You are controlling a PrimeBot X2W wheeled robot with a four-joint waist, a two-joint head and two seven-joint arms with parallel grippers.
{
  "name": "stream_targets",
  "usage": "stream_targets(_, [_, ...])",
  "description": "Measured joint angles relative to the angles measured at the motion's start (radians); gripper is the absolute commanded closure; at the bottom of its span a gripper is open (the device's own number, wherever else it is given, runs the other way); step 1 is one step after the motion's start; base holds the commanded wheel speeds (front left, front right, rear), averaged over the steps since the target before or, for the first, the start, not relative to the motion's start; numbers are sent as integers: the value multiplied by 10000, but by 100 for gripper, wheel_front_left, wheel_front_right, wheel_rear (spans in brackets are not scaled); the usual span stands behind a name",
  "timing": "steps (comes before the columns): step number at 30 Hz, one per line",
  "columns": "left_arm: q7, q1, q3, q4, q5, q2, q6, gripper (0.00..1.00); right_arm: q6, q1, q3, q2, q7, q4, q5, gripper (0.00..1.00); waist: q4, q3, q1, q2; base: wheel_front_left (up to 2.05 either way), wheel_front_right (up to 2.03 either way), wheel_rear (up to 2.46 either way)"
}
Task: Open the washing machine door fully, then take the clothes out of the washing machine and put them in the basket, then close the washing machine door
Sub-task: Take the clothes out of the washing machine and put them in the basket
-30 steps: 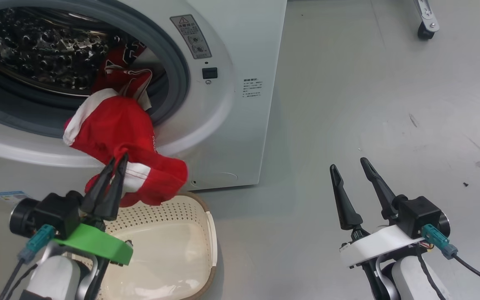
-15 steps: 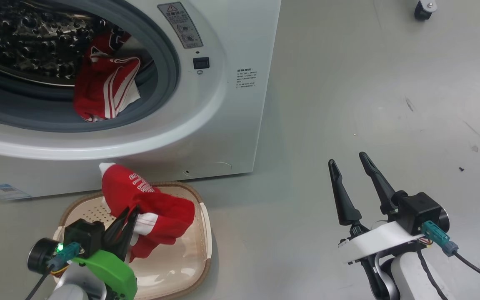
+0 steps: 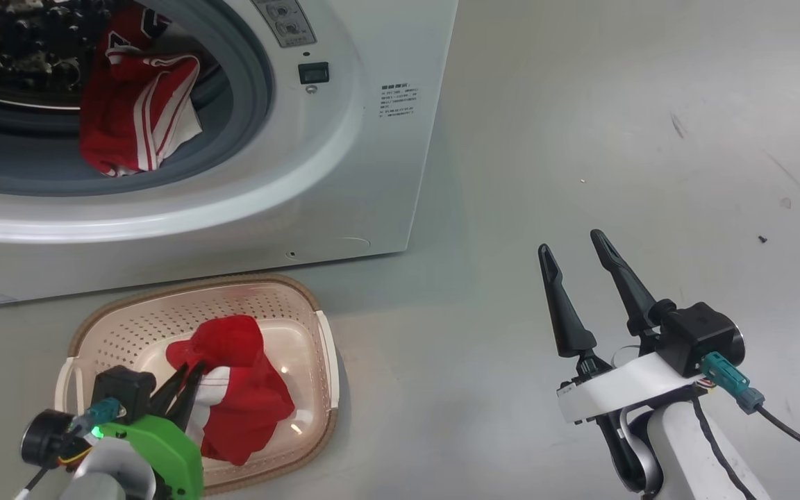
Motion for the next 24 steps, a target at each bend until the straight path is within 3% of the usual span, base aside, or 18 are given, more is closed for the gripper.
stream_targets(13, [115, -1260, 8, 963, -165, 27, 0, 100, -169, -256, -13, 0, -2, -199, -100, 0, -300, 1120, 0, 0, 0, 0, 0])
stream_targets(24, [84, -1754, 667, 2589, -656, -217, 12, 100, -251, -566, -155, 0, 0, -263, -280, 0, -300, 1650, 0, 0, 0, 0, 0])
